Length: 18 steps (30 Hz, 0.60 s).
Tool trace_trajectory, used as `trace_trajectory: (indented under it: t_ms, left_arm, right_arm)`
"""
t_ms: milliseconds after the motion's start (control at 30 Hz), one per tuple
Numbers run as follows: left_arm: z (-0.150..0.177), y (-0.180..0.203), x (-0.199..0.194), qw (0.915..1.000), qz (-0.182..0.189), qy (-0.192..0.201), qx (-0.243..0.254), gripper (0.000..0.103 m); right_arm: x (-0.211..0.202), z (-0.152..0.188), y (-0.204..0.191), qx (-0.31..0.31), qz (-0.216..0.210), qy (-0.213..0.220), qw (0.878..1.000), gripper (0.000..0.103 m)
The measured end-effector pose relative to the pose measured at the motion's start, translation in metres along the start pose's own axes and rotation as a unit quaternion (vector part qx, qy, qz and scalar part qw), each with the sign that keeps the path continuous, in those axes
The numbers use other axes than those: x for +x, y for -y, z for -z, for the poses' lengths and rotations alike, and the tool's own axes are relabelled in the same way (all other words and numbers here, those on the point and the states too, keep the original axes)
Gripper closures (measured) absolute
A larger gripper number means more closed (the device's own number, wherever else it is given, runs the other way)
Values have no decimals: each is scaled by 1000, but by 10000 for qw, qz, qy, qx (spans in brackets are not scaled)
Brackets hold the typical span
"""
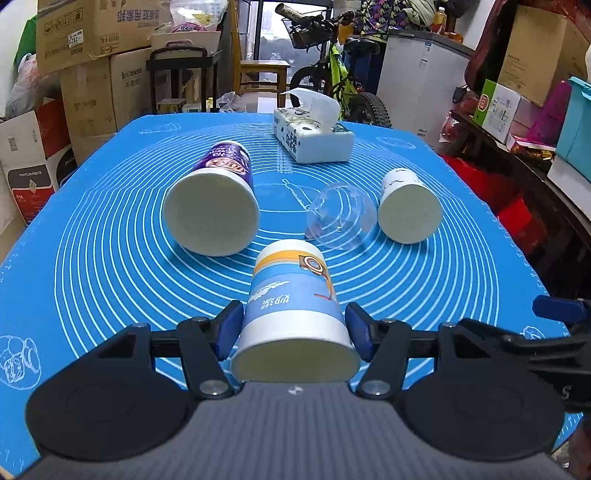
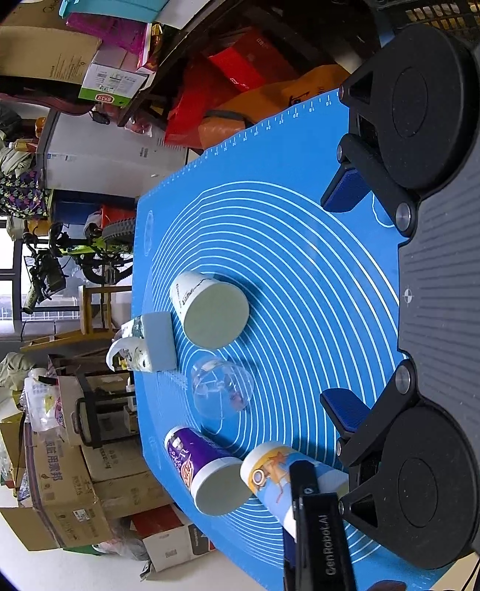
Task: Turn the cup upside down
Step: 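Lift the blue-and-yellow cup with the left gripper and rotate it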
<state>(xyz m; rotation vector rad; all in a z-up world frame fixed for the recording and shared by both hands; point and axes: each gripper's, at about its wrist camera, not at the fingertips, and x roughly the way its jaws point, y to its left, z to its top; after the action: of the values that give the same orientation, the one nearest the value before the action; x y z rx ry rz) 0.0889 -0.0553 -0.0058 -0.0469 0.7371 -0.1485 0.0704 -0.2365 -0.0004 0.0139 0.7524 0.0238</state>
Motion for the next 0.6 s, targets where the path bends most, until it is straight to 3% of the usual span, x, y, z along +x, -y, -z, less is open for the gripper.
trace_trajectory:
  t_ms: [167, 200, 233, 300, 600]
  left_arm:
    - [1, 0, 4, 10000, -28, -18, 56, 40]
    - [1, 0, 4, 10000, -20, -41, 69, 37]
    - [1, 0, 5, 9999, -21, -102, 71, 25]
    - [3, -2, 6, 9998, -59, -161, 44, 18]
    - [4, -6, -7, 9999, -51, -83, 53, 15]
  right_arm:
    - [3, 1, -3, -21, 18, -43, 10000, 2]
    - [3, 1, -3, -27, 21, -49, 10000, 2]
    - [3, 0, -3, -32, 20, -52, 10000, 2]
    - [2, -1, -4, -50, 25, -39, 10000, 2]
    - [-6, -7, -4, -64, 40, 64, 10000, 2]
